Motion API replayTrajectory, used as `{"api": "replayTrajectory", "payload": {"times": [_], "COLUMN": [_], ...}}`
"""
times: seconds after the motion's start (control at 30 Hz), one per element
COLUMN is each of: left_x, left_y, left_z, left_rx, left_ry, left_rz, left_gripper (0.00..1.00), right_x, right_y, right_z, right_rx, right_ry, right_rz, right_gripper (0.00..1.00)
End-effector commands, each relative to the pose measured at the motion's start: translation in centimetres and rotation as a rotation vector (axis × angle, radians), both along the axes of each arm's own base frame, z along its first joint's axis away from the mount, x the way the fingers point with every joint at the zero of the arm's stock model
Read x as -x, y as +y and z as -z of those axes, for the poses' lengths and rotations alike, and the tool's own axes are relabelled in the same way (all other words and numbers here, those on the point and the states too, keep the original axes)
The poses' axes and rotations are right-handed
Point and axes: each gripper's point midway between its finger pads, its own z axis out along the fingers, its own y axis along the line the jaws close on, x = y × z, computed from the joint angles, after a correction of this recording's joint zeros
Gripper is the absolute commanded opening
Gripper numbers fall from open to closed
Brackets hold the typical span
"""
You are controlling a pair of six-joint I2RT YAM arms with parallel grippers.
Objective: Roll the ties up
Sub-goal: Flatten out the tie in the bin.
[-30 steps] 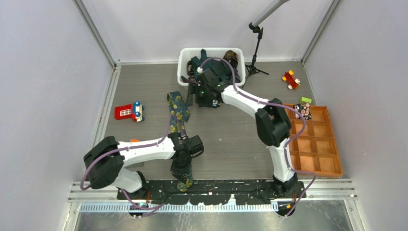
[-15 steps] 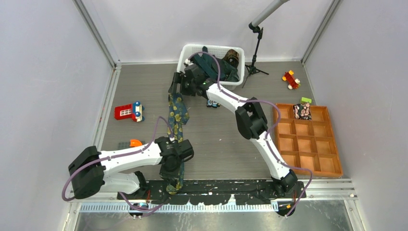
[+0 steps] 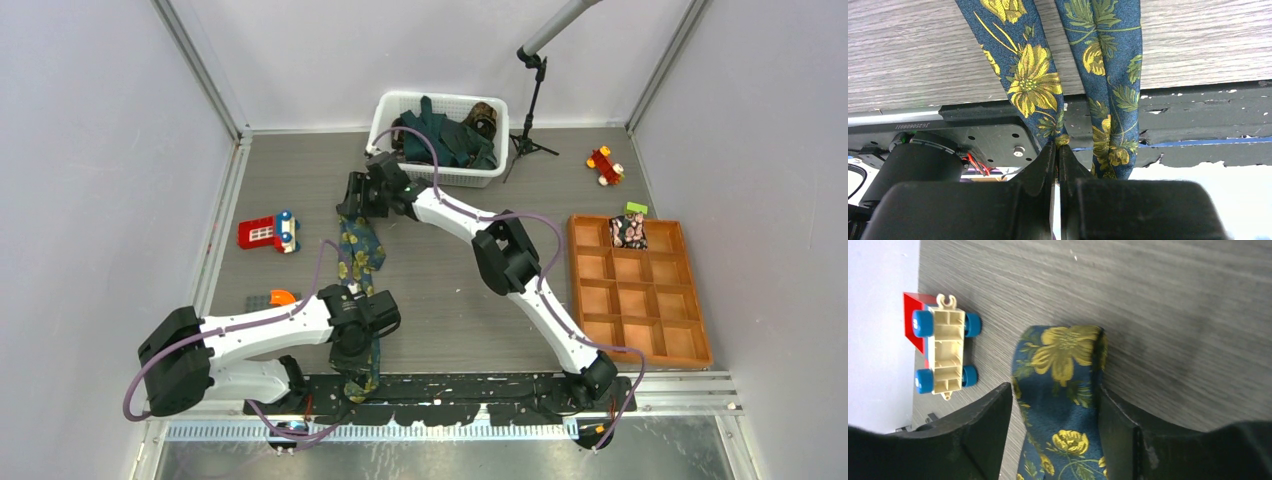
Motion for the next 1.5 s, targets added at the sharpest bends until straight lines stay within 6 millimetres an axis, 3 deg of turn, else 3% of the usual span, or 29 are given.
{"api": "replayTrajectory", "payload": {"times": [0.0,0.17,0.23,0.3,0.4,0.63,1.0,1.23,1.27,1.33,1.4,1.47], "left_x": [-0.2,-0.4,-0.5,-0.7,-1.2,-3.3,-8.5,-13.4,-13.9,-14.9,-15.6,-16.1], "left_y": [0.4,0.5,0.5,0.5,0.1,-1.4,-4.9,-4.8,-4.8,-4.5,-4.0,-3.7], "left_z": [-0.4,-0.4,-0.4,-0.5,-0.8,-1.9,-3.4,-4.5,-4.4,-4.4,-4.3,-4.0], "left_rx": [-0.008,-0.010,-0.010,-0.004,0.026,0.089,0.099,-0.033,-0.052,-0.096,-0.146,-0.192], "left_ry": [-0.027,-0.040,-0.048,-0.061,-0.094,-0.195,-0.380,-0.588,-0.617,-0.659,-0.688,-0.691], "left_rz": [-0.011,-0.012,-0.015,-0.020,-0.023,-0.005,0.131,0.209,0.222,0.243,0.262,0.276], "left_gripper": [0.03,0.02,0.02,0.01,0.00,0.00,0.00,0.00,0.00,0.00,0.00,0.00], "right_x": [0.6,2.0,2.4,2.7,2.5,2.8,7.0,8.0,7.6,7.2,6.7,5.0], "right_y": [0.2,0.5,0.6,0.4,-1.6,-10.4,-27.7,-38.8,-40.2,-41.4,-41.9,-42.1], "right_z": [-0.5,0.5,0.6,0.1,-1.9,-5.9,-5.3,-4.8,-4.5,-3.7,-2.8,-2.8], "right_rx": [-0.004,0.026,0.024,0.020,0.046,0.045,0.005,-0.051,-0.071,-0.102,-0.162,-0.261], "right_ry": [0.003,0.019,0.029,0.039,0.033,0.087,0.262,0.322,0.342,0.407,0.499,0.556], "right_rz": [-0.012,-0.040,-0.045,-0.038,0.041,0.342,0.789,1.076,1.106,1.112,1.091,1.021], "right_gripper": [0.57,0.27,0.06,0.01,0.01,0.00,0.00,0.00,0.03,0.21,0.37,0.49]}}
